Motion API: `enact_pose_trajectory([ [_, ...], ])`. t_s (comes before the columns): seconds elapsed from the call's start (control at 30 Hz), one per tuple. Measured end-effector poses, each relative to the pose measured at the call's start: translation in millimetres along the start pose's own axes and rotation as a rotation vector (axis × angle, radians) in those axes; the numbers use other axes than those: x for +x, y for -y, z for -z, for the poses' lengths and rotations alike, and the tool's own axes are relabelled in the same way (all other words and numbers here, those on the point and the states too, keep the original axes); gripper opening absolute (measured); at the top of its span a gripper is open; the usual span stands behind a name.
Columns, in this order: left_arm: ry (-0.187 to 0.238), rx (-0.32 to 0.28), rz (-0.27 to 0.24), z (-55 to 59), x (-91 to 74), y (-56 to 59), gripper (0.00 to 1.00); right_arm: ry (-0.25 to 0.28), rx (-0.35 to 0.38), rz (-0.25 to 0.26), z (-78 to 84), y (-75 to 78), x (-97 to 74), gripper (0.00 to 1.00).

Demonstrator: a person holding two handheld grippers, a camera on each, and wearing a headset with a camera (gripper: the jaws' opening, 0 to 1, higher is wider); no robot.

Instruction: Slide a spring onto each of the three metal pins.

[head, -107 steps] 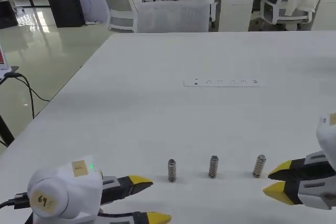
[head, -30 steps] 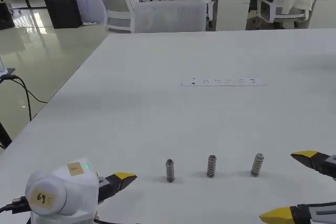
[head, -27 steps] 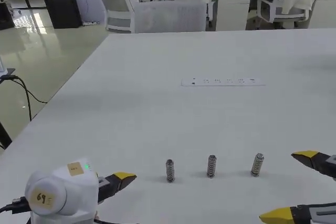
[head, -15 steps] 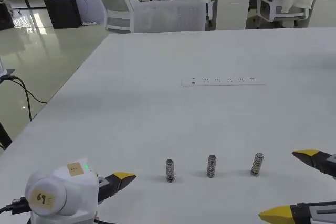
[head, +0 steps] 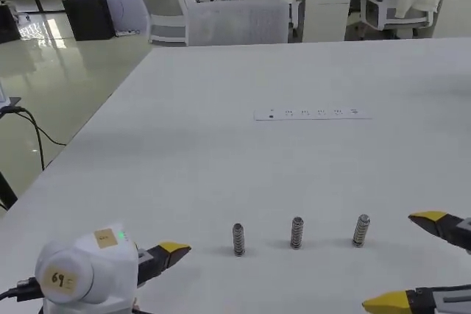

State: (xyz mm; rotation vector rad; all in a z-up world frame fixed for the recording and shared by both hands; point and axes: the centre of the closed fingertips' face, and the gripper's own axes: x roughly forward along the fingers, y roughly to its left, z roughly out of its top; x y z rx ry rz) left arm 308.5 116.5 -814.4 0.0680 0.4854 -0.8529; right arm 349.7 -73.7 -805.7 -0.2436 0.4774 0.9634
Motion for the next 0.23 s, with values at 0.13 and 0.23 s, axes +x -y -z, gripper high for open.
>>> enact_pose_trajectory([
  [0.13,-0.004,0.002,0.001,0.8,0.1,0.4,0.85,-0.005,-0.003,0.001,1.0,-0.1,0.2,0.99],
  [0.23,-0.004,0.002,0.001,0.7,0.0,0.4,0.84,-0.006,-0.002,0.002,1.1,-0.3,0.2,0.99],
])
